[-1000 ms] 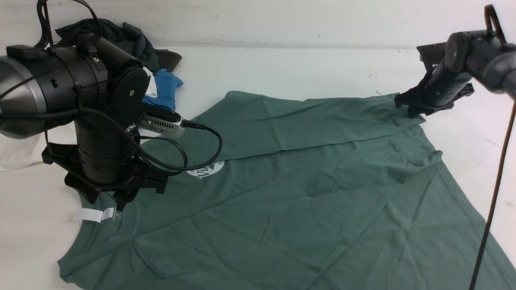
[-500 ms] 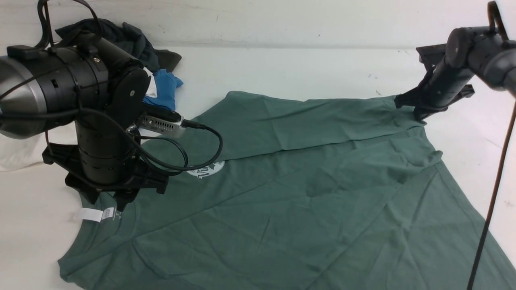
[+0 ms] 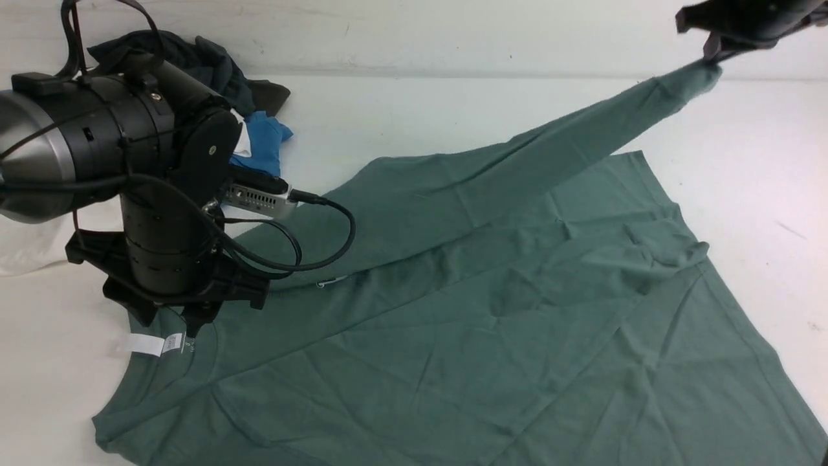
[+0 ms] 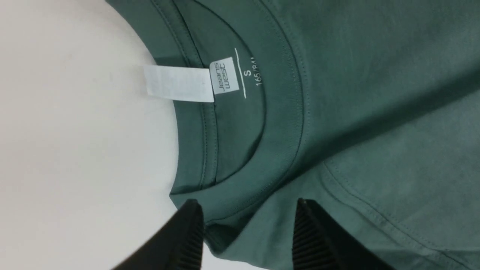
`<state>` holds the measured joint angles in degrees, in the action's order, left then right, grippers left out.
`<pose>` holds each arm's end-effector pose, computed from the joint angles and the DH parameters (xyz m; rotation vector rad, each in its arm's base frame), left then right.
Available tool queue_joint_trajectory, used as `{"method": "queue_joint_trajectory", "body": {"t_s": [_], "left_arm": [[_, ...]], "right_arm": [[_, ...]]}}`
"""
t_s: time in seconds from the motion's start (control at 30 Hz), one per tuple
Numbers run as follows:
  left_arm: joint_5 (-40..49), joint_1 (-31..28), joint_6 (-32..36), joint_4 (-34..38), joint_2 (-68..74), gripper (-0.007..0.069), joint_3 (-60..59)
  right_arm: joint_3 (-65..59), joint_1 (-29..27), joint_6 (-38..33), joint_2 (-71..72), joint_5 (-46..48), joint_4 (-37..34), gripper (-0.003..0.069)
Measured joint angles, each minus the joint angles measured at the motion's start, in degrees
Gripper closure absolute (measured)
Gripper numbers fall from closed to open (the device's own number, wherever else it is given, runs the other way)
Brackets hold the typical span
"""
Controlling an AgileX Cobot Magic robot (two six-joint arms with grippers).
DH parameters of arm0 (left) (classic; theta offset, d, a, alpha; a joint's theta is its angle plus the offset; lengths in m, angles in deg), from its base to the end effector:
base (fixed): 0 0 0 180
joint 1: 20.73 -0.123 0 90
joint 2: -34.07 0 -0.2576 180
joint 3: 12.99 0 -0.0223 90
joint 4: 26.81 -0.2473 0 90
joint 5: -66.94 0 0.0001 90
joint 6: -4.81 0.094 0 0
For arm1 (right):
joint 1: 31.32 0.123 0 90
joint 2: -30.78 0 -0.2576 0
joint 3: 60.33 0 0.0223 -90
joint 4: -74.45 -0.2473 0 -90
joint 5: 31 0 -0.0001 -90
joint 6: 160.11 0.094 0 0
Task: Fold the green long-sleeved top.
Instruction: Drag and drop the cuff with your right arm onto the cuff closest to your right arm
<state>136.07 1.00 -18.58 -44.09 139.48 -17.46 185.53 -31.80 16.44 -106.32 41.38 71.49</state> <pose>0.2990 -0.0911 0.2180 0.1148 2.9910 0.3833 0.4714 0.0007 0.3234 -0.0656 2.5042 0.0399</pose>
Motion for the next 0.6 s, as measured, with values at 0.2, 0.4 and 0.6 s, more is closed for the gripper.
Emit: {"method": "queue_joint_trajectory", "body": {"t_s": [0.2,0.4,0.6], "left_arm": [[0.2,0.0,1.3,-0.2,0.0,0.0420,3.5],[0.3,0.0,7.6,0.8,0.0,0.0615,8.0],[0.4,0.0,10.8,2.9,0.0,0.0629,8.1]], "right_arm": [[-21.5,-0.1,4.2,18.2,-0.3,-1.1,0.0666],[-57.3,-0.2,5.9,34.6,-0.4,-2.0,0.0666],[-78.6,-0.2,7.9,36.2,-8.4,-1.0,0.0666]]}}
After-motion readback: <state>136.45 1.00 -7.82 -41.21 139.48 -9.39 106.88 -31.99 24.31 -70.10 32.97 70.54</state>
